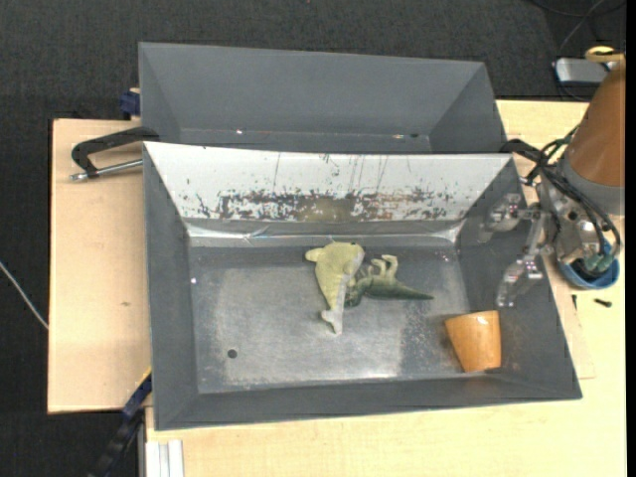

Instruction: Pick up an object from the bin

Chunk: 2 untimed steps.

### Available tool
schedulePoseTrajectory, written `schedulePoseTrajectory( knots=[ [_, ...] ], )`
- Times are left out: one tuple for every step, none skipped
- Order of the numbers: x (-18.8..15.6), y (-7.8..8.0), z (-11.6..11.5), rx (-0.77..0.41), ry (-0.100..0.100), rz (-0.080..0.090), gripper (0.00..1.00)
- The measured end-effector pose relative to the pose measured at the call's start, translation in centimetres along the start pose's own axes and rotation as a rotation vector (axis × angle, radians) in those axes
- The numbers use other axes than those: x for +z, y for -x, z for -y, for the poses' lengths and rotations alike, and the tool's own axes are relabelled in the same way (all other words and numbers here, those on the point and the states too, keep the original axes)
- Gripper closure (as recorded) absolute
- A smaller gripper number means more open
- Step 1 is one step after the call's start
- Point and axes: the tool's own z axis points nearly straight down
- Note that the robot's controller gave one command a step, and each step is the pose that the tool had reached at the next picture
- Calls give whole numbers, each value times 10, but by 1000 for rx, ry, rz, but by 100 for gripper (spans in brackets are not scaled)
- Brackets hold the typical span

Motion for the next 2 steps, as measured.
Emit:
schedulePoseTrajectory(
  knots=[
    [93, 24, -40, 567, 1, -8, 0],
    [156, 36, -111, 572, 3, -3, 0]
  ],
)
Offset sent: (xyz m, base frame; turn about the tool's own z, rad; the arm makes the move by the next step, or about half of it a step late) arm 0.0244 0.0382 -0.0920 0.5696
